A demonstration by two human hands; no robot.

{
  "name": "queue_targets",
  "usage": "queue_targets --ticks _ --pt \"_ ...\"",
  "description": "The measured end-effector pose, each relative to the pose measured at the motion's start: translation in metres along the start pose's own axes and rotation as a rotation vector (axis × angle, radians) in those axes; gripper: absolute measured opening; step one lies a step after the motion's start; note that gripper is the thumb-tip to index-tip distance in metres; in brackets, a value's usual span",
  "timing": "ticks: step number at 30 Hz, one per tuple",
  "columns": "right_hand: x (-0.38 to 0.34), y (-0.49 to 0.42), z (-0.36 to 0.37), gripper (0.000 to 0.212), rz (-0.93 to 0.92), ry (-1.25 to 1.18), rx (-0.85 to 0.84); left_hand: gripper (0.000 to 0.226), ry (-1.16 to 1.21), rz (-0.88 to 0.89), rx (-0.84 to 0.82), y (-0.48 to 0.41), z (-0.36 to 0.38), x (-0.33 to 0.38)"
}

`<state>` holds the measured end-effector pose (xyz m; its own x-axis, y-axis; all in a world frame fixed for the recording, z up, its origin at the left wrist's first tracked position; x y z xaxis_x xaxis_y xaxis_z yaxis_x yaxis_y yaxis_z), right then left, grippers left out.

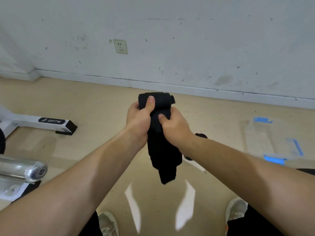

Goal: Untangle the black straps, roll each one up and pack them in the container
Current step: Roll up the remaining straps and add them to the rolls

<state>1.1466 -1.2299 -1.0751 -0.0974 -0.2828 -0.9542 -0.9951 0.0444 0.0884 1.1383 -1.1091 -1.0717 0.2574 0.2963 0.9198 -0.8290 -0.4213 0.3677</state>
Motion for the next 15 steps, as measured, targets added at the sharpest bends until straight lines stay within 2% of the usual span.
queue_targets --ticks 5,8,12,15 --pt "0.001 0.007 0.014 0.028 -0.022 0.132 -0.095 0.044 0.038 -0.116 -0.025 -0.001 -0.005 -0.003" --pt "-0.002 0.007 0.014 0.025 -0.023 0.131 -0.122 0.036 -0.013 -0.029 0.012 -0.003 -0.007 0.005" --pt "-0.009 0.004 0.008 0.020 0.026 -0.109 -0.126 0.031 -0.099 0.185 0.031 -0.003 -0.007 0.020" --pt "-0.001 0.005 0.006 0.028 0.230 -0.377 -0.148 0.026 -0.163 0.306 -0.013 0.000 -0.005 0.027"
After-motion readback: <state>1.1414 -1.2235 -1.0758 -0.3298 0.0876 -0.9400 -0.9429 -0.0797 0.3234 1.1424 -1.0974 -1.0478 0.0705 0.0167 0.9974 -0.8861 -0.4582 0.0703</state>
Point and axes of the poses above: each hand's wrist, its own y-axis away from the middle knuckle, its own z-axis out of the palm, x = y × z, the point moved 9 cm from there along -y, towards the middle knuckle, and after that the axes turned 9 degrees about x, right-handed, at the moved point
